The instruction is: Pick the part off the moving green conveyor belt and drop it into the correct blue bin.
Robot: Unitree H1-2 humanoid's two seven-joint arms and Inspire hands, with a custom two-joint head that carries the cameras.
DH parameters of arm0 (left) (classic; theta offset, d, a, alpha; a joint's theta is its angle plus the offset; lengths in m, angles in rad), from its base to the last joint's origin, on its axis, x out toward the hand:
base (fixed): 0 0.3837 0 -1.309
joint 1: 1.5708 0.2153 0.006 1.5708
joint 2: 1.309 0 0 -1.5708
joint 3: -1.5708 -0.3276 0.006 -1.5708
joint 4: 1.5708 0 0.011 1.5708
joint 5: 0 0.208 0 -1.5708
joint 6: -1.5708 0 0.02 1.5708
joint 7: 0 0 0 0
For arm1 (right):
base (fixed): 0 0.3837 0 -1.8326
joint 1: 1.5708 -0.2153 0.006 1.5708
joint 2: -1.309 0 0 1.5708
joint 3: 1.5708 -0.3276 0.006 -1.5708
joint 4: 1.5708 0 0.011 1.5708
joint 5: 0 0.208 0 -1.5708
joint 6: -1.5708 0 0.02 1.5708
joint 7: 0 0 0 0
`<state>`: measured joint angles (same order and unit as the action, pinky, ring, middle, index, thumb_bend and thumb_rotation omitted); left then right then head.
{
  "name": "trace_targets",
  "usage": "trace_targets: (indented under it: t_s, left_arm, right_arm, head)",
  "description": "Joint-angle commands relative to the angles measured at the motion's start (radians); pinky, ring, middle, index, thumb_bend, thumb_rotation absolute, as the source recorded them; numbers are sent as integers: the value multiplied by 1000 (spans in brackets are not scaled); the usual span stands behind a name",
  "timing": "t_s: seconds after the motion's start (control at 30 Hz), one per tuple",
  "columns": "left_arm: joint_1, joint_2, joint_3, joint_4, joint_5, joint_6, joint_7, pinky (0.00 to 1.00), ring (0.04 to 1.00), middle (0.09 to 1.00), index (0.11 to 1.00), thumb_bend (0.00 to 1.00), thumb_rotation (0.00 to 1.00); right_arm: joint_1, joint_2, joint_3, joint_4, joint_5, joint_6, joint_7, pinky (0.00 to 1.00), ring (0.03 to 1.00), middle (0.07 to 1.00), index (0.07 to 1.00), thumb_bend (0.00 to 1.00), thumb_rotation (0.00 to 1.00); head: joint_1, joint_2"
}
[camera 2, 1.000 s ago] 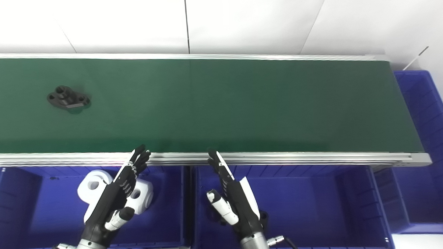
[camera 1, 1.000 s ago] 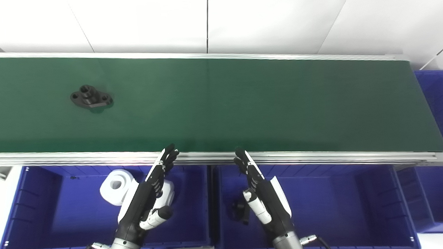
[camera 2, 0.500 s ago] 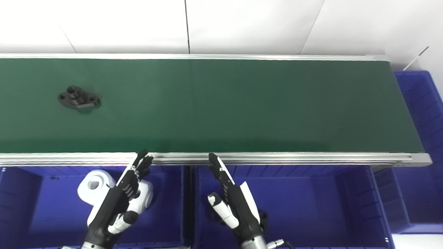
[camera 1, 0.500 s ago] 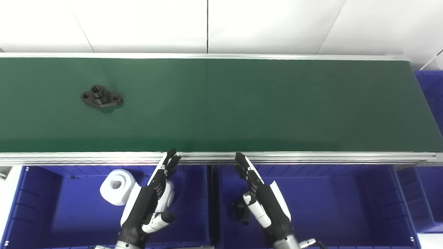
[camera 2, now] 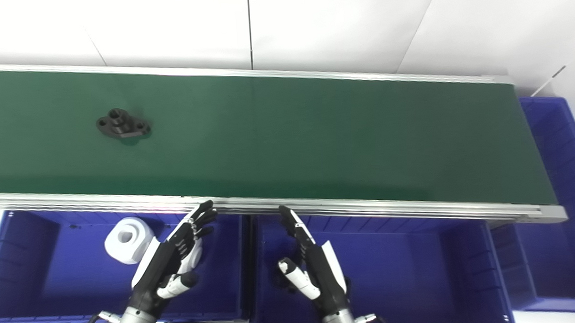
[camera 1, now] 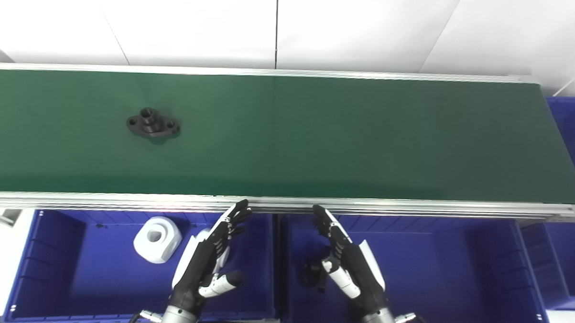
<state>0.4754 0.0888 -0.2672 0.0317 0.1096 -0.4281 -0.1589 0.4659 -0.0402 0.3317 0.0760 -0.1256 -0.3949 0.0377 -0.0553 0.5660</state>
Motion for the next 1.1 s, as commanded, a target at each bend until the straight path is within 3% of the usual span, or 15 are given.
trace_targets:
  t_s: [0.0, 0.33, 0.5, 0.6, 0.73, 1.07]
  left_arm:
    - [-10, -9, -8, -6, 7, -40, 14, 837, 902, 897, 901, 964, 815]
    - [-32, -17, -34, 24, 26, -41, 38, 802, 883, 891, 896, 972, 807]
    - [-40, -18, -47, 39, 20, -41, 53, 800, 885, 889, 890, 962, 797]
    - [-45, -17, -57, 51, 17, -42, 65, 796, 883, 883, 885, 958, 795]
    - [-51, -10, -63, 66, 12, -42, 68, 785, 880, 884, 884, 966, 799]
    - [-59, 3, -67, 64, -4, -41, 63, 799, 881, 879, 877, 968, 792]
  right_arm:
    - [-5, 0, 0, -14, 9, -64, 14, 964, 954, 967, 954, 896, 888]
    - [-12, -27, -11, -25, 10, -74, 16, 978, 947, 970, 977, 889, 915]
    - [-21, -36, -9, -4, 18, -74, 14, 975, 941, 963, 972, 880, 913]
    - [-25, -41, -6, 13, 17, -74, 11, 973, 941, 962, 972, 882, 915]
    - [-32, -43, 0, 29, 22, -75, 6, 972, 942, 964, 972, 881, 913]
    - [-38, -41, 10, 27, 30, -75, 0, 978, 953, 971, 975, 862, 900]
  head:
    - [7, 0]
    - [61, -31]
    - [62, -61]
    - [69, -99]
    - [75, -113]
    - [69, -86]
